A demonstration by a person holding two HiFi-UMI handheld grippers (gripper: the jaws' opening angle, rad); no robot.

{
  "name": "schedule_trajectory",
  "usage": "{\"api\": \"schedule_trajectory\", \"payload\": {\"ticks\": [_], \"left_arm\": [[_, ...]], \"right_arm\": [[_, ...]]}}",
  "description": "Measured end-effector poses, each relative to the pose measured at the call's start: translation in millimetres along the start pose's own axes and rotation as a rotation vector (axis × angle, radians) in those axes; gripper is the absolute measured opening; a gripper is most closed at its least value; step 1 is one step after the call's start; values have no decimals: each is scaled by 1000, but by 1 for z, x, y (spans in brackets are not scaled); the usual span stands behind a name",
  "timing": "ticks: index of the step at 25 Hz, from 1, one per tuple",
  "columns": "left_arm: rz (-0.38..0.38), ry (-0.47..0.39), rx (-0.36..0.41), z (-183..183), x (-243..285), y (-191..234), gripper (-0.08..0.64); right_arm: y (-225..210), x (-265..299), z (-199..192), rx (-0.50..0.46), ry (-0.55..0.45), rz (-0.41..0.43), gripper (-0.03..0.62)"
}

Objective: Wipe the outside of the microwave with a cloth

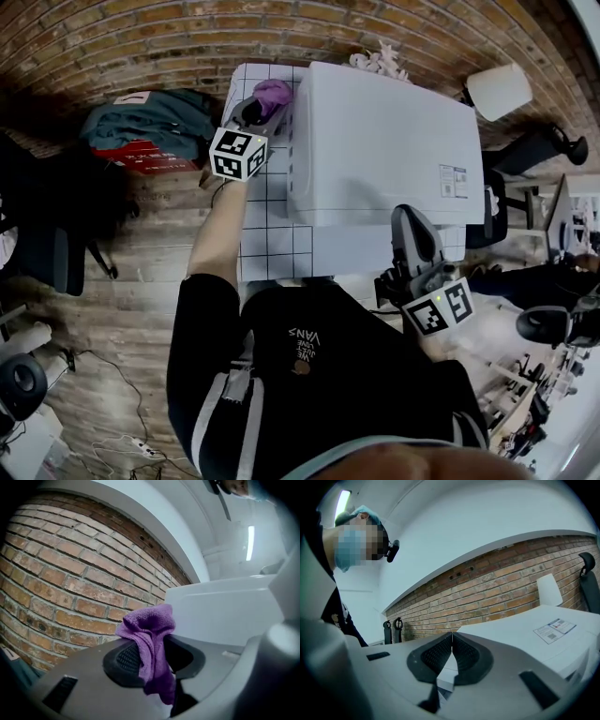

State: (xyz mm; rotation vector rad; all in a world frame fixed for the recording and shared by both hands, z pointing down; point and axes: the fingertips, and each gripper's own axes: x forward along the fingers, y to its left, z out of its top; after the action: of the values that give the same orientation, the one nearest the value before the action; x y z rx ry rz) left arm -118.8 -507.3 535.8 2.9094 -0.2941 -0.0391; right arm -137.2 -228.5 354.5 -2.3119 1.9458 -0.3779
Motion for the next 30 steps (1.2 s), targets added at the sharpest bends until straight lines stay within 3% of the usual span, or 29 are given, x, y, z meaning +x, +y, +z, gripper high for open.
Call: {"api": "schedule_trajectory", "payload": {"ticks": [7,18,24,30], "left_arm": [[0,28,5,-30,-81,-36,130],[-82,75,-112,-86,-173,-148,130],[-102,58,-176,-93,-168,-162,130],[-75,56,-195,-93,-142,-135,130]], "right_arm": [[22,18,4,9,-15,92,0],[66,33,4,14,-27,219,0],[66,26,4,12,-29,202,0],[59,22,4,14,-35,172,0]]}}
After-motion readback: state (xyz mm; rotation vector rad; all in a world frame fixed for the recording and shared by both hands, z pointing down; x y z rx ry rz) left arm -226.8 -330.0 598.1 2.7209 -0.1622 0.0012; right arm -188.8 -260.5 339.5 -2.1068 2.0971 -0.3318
